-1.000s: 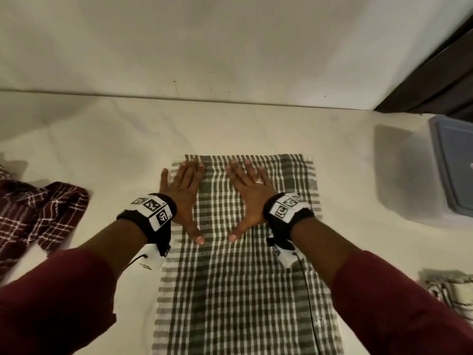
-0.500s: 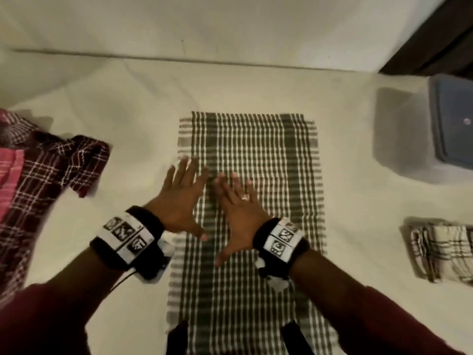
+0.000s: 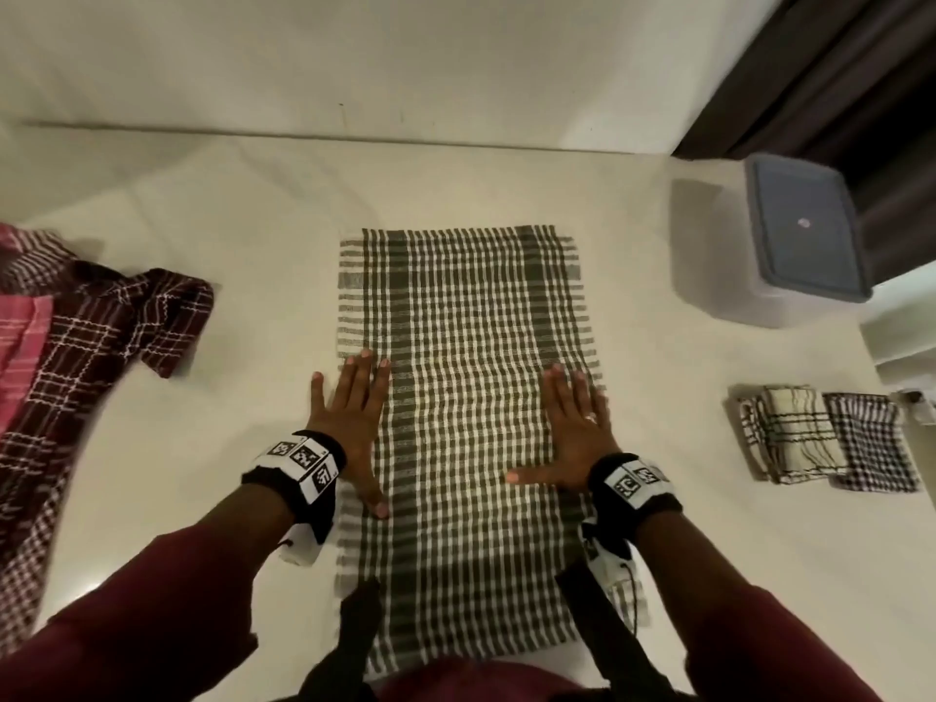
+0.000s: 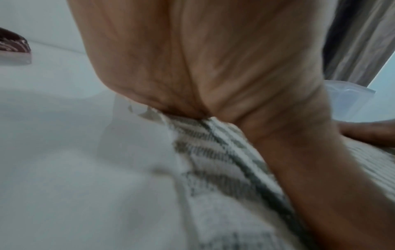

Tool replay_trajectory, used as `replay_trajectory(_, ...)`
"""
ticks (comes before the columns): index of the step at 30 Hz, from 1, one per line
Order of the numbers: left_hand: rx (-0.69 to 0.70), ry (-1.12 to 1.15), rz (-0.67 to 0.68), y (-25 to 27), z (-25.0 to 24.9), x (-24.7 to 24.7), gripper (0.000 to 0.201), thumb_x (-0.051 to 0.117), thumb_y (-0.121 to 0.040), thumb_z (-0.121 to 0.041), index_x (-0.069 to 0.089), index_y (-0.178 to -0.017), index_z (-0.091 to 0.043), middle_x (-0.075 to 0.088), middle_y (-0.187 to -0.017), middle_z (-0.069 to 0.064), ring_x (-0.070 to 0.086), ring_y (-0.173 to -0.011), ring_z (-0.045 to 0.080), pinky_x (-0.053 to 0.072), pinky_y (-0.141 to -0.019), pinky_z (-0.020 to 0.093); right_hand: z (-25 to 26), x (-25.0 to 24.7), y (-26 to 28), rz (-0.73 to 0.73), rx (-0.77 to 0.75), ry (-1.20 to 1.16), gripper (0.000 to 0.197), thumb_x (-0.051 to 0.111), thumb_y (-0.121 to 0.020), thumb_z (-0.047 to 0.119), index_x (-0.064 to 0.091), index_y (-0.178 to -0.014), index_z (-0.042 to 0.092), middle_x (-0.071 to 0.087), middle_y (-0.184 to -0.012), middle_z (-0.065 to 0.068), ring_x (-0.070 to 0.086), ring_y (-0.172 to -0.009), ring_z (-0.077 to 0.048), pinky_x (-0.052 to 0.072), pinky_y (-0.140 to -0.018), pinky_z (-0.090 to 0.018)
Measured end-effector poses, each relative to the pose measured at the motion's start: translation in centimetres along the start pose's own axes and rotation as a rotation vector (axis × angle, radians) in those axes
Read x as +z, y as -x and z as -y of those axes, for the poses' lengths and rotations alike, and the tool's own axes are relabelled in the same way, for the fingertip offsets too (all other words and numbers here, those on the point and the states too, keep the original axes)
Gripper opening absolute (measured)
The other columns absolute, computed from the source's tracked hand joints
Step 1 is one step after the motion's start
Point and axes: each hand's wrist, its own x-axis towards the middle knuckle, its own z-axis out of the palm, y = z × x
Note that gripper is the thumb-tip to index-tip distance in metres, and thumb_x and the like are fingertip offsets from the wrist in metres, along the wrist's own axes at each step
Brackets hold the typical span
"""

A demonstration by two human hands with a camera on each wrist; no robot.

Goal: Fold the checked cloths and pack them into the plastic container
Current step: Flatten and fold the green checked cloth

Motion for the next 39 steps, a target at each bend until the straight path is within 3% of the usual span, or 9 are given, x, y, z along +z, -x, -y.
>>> replay_trajectory(4,0.018,-0.033,-0.011,1.5,-0.2,-0.1,0.17,0.07,-0.03,-0.084,-0.05,-0.127,-0.014,-0.052,-0.137,0.018,-0.047,-0.125,0.034,-0.015,-0.105,0.069,-1.4,0.1,3.0,0.05,0.056,0.02,0.147,0.052,-0.05,0.093,-0.045,-0.134,0.02,-0.051,-0.14,-0.004,-0.043,-0.133,-0.026,-0.015,-0.115,-0.052)
replay_trajectory(9,0.144,-0.084,-0.161,7.2,-1.9,3.4,0.149,0.067,-0.051,-0.079,-0.024,-0.145,-0.008,-0.034,-0.149,0.022,-0.033,-0.137,0.035,-0.022,-0.108,0.051,7.2,3.5,6.2,0.034,-0.215,0.111,0.154,0.056,-0.046,0.092,-0.041,-0.137,0.015,-0.047,-0.144,-0.008,-0.043,-0.133,-0.028,-0.024,-0.11,-0.05)
replay_trajectory(13,0.224,-0.092,-0.024,10.3,-3.2,10.4,0.149,0.069,-0.056,-0.075,-0.028,-0.142,-0.001,-0.035,-0.148,0.021,-0.04,-0.13,0.034,-0.026,-0.103,0.05,14.3,8.9,6.1,0.042,-0.375,0.213,0.155,0.062,-0.047,0.087,-0.032,-0.143,0.009,-0.037,-0.151,-0.011,-0.035,-0.138,-0.031,-0.017,-0.113,-0.054)
replay_trajectory(17,0.231,-0.108,-0.016,9.9,-2.8,14.1,0.151,0.063,-0.052,-0.083,-0.035,-0.136,-0.004,-0.043,-0.142,0.02,-0.051,-0.119,0.034,-0.032,-0.101,0.057,16.5,12.7,6.0,0.019,-0.307,0.205,0.147,0.051,-0.052,0.091,-0.023,-0.147,0.006,-0.027,-0.155,-0.012,-0.028,-0.141,-0.031,-0.013,-0.114,-0.056)
replay_trajectory(22,0.266,-0.045,-0.088,9.4,-2.7,14.2,0.174,0.062,-0.023,-0.091,-0.048,-0.128,-0.007,-0.051,-0.138,0.017,-0.042,-0.132,0.034,-0.038,-0.096,0.051,13.0,14.3,7.9,-0.035,-0.185,0.146,0.122,0.037,-0.068,0.089,-0.024,-0.147,0.019,-0.029,-0.155,-0.004,-0.031,-0.14,-0.027,-0.017,-0.114,-0.053)
replay_trajectory(25,0.265,-0.011,-0.111,9.3,-2.4,14.3,0.174,0.063,-0.021,-0.09,-0.051,-0.126,-0.011,-0.05,-0.139,0.015,-0.04,-0.134,0.033,-0.042,-0.092,0.047,8.3,14.0,10.6,-0.11,-0.02,0.038,0.111,0.027,-0.068,0.091,-0.026,-0.145,0.032,-0.031,-0.154,0.002,-0.032,-0.14,-0.025,-0.016,-0.114,-0.051)
replay_trajectory(29,0.28,0.0,-0.106,9.3,-2.4,14.3,0.175,0.062,-0.018,-0.091,-0.052,-0.126,-0.013,-0.054,-0.137,0.013,-0.048,-0.127,0.032,-0.042,-0.092,0.047,1.2,14.6,14.0,-0.192,0.217,-0.127,0.109,0.022,-0.067,0.092,-0.03,-0.142,0.033,-0.033,-0.15,0.004,-0.029,-0.139,-0.02,-0.01,-0.117,-0.05)
replay_trajectory(36,0.263,0.109,-0.156,11.9,-3.0,14.5,0.157,0.048,-0.028,-0.098,-0.037,-0.139,-0.028,-0.043,-0.147,0.005,-0.035,-0.138,0.024,-0.02,-0.11,0.056,0.7,17.0,17.9,-0.233,-0.01,-0.141,0.127,0.038,-0.058,0.096,-0.021,-0.148,0.029,-0.032,-0.154,-0.003,-0.032,-0.14,-0.022,-0.013,-0.116,-0.049)
replay_trajectory(39,0.324,0.035,-0.24,15.1,-4.9,18.7,0.152,0.044,-0.03,-0.1,-0.012,-0.15,-0.028,-0.022,-0.157,0.007,-0.017,-0.145,0.028,-0.013,-0.112,0.055,-0.6,19.3,20.7,-0.189,-0.04,-0.024,0.138,0.044,-0.048,0.098,-0.023,-0.147,0.029,-0.033,-0.154,-0.003,-0.031,-0.141,-0.025,-0.015,-0.115,-0.047)
